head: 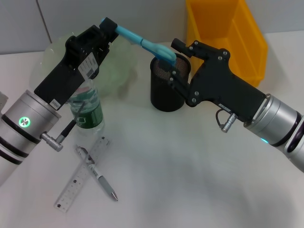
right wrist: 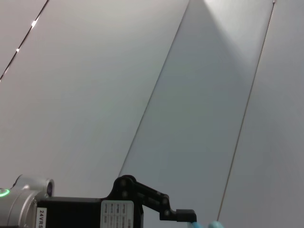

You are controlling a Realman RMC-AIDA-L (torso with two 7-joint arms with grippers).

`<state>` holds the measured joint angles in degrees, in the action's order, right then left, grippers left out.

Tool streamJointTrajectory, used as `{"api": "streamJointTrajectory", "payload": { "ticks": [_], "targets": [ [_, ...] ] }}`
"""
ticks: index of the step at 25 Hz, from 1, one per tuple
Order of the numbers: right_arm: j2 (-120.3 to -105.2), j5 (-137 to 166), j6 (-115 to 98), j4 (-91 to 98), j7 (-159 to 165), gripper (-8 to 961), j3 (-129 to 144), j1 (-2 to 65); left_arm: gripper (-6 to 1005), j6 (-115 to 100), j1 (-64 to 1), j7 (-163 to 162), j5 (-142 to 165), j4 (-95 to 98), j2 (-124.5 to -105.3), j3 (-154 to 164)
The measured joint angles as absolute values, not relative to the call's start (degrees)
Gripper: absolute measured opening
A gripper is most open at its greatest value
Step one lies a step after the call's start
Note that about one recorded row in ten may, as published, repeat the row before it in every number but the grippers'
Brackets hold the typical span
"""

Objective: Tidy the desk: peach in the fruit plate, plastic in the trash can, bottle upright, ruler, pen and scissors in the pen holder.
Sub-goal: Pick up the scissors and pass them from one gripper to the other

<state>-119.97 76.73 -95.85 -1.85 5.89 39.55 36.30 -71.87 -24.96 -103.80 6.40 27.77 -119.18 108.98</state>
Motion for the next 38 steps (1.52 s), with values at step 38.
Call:
{"api": "streamJointTrajectory", "payload": {
  "ticks": [38],
  "targets": [
    [-119.97, 77.2, -94.7, -2.6, 5.8, 133, 39.6, 37.4, 191, -71.9, -24.8, -103.6, 6.7, 27.7, -119.18, 109.0]
  ]
}}
